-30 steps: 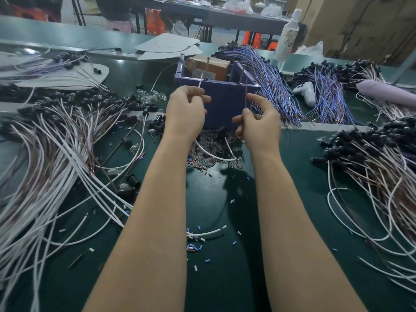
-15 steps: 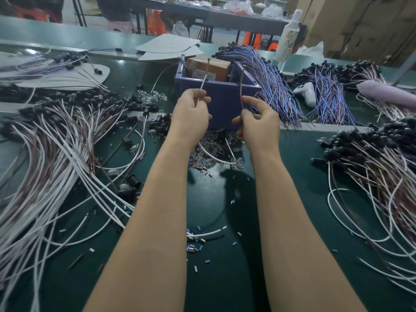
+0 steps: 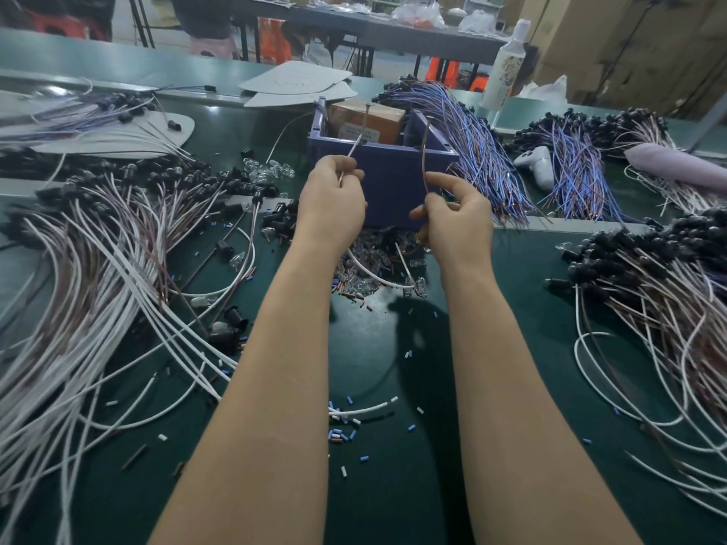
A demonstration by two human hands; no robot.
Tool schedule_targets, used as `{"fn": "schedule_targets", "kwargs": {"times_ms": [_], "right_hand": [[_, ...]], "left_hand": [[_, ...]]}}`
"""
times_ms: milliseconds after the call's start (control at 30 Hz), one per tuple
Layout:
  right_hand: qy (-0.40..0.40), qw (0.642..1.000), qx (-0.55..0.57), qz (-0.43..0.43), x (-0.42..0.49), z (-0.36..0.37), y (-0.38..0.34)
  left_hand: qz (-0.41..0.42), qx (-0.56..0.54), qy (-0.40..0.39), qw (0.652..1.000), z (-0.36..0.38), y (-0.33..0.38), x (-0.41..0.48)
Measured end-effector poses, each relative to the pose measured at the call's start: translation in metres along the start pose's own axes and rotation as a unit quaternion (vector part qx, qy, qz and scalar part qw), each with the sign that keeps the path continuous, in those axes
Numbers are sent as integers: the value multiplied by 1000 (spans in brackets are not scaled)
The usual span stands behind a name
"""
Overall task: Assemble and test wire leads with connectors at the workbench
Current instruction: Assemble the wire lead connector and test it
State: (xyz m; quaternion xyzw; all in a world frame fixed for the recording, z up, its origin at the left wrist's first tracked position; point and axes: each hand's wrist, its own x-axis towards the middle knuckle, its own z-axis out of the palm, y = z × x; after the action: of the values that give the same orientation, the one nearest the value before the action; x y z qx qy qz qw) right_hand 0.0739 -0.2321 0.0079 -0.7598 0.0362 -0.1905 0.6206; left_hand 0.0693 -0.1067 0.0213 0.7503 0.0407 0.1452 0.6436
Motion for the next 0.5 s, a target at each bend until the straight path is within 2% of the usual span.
{"fn": "schedule_targets", "kwargs": {"times_ms": [500], "right_hand": [[-2,1000,-9,10,1,-3,-2]], "left_hand": [[3,-3,12,1000,-1,0,0]]}}
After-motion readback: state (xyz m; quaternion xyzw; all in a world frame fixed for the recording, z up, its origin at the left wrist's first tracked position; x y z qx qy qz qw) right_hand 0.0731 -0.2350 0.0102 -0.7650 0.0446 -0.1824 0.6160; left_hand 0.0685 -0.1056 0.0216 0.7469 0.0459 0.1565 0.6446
